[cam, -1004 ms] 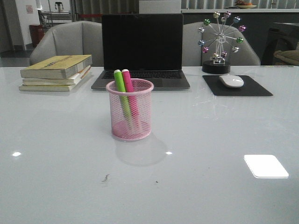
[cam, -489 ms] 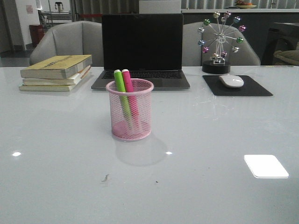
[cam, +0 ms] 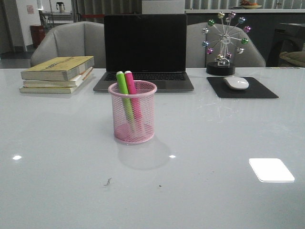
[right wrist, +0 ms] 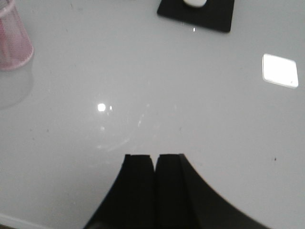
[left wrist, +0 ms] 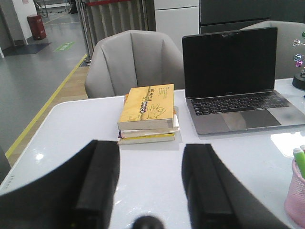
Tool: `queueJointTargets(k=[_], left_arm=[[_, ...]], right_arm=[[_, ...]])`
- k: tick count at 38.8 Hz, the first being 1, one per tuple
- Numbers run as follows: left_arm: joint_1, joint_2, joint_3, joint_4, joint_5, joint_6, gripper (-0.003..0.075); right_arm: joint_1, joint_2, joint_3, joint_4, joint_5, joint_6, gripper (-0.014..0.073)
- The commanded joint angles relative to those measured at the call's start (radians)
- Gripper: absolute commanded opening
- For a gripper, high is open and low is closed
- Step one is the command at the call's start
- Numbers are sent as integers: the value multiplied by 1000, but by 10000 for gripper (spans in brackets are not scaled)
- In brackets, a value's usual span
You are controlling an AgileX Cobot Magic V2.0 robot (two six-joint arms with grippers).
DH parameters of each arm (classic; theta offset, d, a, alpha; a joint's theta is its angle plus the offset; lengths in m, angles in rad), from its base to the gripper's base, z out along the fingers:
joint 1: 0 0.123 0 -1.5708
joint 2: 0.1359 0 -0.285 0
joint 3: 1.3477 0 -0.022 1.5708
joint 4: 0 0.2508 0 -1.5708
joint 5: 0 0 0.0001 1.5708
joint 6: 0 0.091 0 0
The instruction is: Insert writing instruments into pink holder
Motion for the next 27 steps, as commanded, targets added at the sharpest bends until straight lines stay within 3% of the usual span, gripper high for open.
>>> queueJointTargets(k=[1,14,27], left_arm=[[1,0,-29,-4,-82,-6,383],[1,0,-29,-4,-82,-6,383],[1,0,-29,-4,-82,-6,383]], right_arm=[[15,-45,-27,48,-150,3,50],[102,-206,99,157,-495,3,50],[106,-423,302,159,-519,3,50]])
